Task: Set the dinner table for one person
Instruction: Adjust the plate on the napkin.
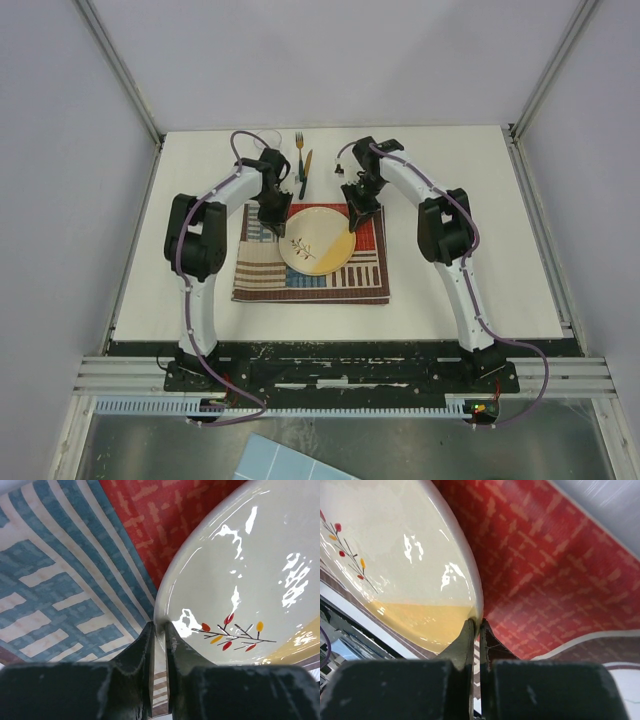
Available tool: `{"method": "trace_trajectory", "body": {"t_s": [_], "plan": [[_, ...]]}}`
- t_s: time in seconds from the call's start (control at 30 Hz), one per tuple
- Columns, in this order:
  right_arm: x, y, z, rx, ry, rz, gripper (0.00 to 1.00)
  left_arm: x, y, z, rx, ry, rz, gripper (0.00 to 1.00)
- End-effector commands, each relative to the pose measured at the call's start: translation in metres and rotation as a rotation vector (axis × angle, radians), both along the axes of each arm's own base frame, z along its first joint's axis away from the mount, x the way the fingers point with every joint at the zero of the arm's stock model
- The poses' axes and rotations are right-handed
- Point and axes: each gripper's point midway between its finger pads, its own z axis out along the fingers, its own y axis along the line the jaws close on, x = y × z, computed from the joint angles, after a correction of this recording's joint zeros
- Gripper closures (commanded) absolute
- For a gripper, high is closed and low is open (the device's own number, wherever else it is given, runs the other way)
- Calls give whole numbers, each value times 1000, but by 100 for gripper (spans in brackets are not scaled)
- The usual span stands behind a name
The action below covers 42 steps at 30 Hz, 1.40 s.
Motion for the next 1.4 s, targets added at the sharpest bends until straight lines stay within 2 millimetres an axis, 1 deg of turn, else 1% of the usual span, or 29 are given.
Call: {"method": "trace_trajectory", "body": {"t_s": [0.0,0.07,0.17,0.37,0.47,0.63,0.83,0.97,1.2,1.23,1.27,1.33,1.37], "plan": [[-22,53,81,186,-92,117,98,9,-32,-3,-67,-30,-65,97],[-29,59,84,199,-83,130,98,11,-32,-1,-66,-34,-64,97],[-39,67,85,219,-50,149,98,13,-33,1,-65,-38,-68,97],[-64,82,70,221,27,193,98,14,-30,3,-51,-44,-75,97],[-73,86,63,211,41,212,98,13,-29,4,-48,-44,-78,97],[-77,87,60,209,51,216,98,13,-29,3,-47,-44,-81,97],[-80,85,48,193,71,208,98,13,-30,2,-50,-39,-84,97],[-86,88,38,198,107,201,98,14,-30,2,-52,-41,-84,97],[-92,93,32,198,125,200,98,16,-29,2,-45,-46,-85,97],[-93,93,30,196,127,201,95,16,-29,3,-42,-50,-85,97],[-94,93,30,194,133,199,90,18,-29,4,-39,-56,-85,97],[-94,91,31,187,128,203,73,20,-27,8,-31,-70,-86,97],[-94,90,33,183,119,204,68,22,-27,10,-29,-78,-89,97]]}}
